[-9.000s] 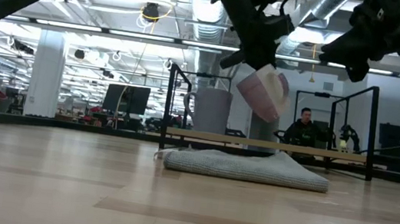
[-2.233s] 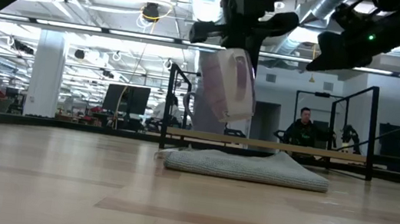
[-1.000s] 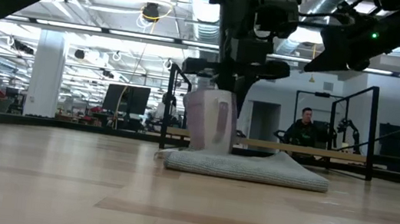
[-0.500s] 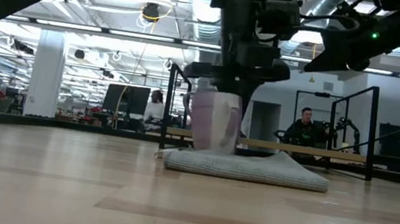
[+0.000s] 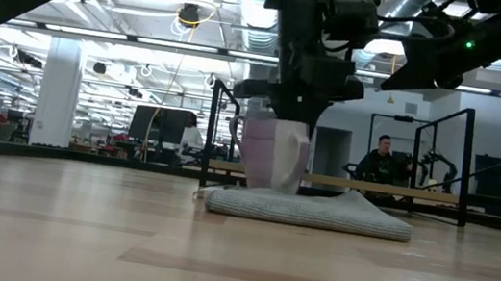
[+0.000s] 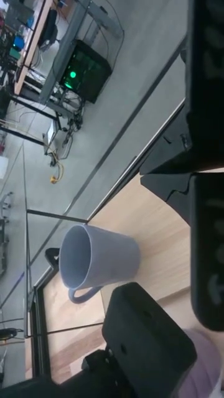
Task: Stack small to large cups/mugs on shelf
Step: Put the left violet cup on the shelf
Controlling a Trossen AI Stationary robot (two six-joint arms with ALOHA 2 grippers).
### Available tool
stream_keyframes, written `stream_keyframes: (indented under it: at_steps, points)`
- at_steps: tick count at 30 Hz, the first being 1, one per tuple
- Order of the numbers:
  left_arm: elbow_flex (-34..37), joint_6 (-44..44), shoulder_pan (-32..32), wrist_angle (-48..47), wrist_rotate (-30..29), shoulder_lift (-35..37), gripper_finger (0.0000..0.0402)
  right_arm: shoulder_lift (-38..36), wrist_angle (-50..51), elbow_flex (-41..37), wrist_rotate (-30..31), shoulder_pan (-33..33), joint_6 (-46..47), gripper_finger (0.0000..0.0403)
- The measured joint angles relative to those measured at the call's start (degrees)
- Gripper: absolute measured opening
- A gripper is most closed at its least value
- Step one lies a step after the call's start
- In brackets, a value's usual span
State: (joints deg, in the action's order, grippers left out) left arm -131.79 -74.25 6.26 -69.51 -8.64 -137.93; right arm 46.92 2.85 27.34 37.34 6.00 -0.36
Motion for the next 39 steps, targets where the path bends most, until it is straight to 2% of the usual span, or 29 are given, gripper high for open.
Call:
stream_keyframes:
  at_steps: [7,15,21,27,30,32,37,39]
  points:
    - [0.0,0.2,0.0,0.1,0.5,0.0,0.0092,0.0,0.1,0.0,0.0,0.0,0.0,0.0015]
    - [-1.2,0.9,0.0,0.6,-4.8,0.0,0.0164,0.0,0.1,0.0,0.0,0.0,0.0,0.0016]
    - [-2.8,3.5,0.3,1.7,-4.2,2.5,0.0174,0.0,0.2,0.0,0.0,0.0,0.0,0.0013]
    - [-3.1,9.3,0.3,-3.7,-4.0,5.0,0.0174,0.0,0.2,0.0,0.0,0.0,0.0,0.0016]
    - [-3.2,15.9,1.0,-4.8,-0.6,7.8,0.0174,0.0,0.5,0.0,-0.4,-0.2,1.3,0.0017]
    - [-3.2,20.6,2.0,-4.9,3.8,10.1,0.0174,0.0,0.6,0.0,-2.4,-0.7,1.9,0.0016]
    - [-3.2,33.8,6.3,-0.4,11.3,16.5,0.0174,0.0,0.6,0.0,-6.7,-3.4,1.9,0.0017]
    - [-3.2,37.6,8.5,1.0,16.2,18.8,0.0174,0.0,0.6,0.0,-7.1,-4.9,1.9,0.0019]
